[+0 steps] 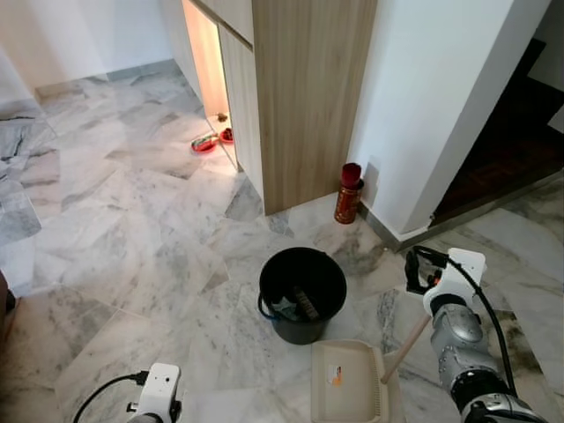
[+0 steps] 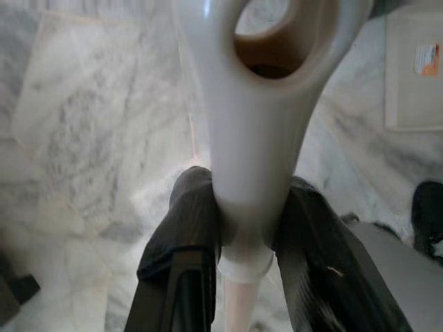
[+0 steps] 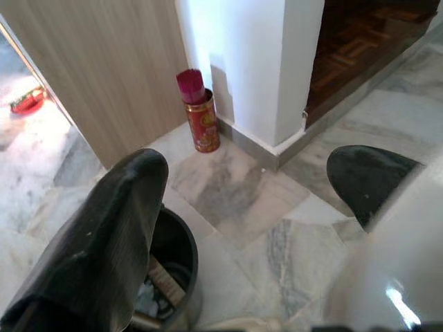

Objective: Sweep floor

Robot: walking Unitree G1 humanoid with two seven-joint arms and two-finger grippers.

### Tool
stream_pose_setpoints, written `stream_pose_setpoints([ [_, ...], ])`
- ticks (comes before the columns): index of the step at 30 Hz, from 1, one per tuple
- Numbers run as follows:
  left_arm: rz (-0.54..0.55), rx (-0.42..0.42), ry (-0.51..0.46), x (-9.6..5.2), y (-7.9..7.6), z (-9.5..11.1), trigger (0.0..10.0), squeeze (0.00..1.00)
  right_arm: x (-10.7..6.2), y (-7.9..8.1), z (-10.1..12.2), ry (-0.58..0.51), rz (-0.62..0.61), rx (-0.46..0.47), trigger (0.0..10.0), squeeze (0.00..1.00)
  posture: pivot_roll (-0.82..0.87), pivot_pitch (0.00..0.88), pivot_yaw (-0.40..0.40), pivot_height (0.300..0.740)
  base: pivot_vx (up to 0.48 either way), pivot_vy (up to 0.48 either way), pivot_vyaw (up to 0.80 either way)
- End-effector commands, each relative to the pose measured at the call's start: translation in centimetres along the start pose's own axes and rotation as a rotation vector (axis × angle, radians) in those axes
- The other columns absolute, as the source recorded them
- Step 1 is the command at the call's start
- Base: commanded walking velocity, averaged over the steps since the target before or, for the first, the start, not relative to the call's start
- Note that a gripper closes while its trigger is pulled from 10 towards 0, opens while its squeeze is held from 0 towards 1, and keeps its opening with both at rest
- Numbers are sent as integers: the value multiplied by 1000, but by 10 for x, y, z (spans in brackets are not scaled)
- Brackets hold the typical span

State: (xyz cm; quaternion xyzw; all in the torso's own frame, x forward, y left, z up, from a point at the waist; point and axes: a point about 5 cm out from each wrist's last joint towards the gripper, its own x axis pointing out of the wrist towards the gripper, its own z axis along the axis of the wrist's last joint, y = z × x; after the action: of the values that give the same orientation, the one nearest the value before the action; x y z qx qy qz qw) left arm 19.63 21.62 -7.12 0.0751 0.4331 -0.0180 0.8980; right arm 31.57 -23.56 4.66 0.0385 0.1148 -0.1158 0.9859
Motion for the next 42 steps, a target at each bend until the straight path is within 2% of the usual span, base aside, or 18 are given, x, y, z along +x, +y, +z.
stream_pose_setpoints([
  [1, 1, 16, -17, 0, 1, 3, 10000, 0, 2, -2, 5, -14, -4, -5, 10000, 0, 46, 0, 46, 740, 0, 0, 0],
  [23, -7, 21, -14, 0, 0, 3, 10000, 0, 1, -2, 2, 2, -3, -10, 10000, 0, 45, 0, 47, 740, 0, 0, 0],
  [27, -9, 27, -8, 0, 1, 1, 10000, 0, -3, -7, -9, 48, -40, -32, 10000, 0, 50, 0, 52, 740, 0, 0, 0],
  [32, -11, 32, -7, -1, 2, 0, 10000, 0, -4, -7, -13, 60, -46, -42, 10000, 0, 55, 0, 56, 740, 0, 0, 0],
  [42, -5, 48, 6, -4, 9, -8, 10000, 0, -6, -4, -19, 85, -49, -53, 10000, 0, 71, 0, 55, 740, 0, 0, 0],
])
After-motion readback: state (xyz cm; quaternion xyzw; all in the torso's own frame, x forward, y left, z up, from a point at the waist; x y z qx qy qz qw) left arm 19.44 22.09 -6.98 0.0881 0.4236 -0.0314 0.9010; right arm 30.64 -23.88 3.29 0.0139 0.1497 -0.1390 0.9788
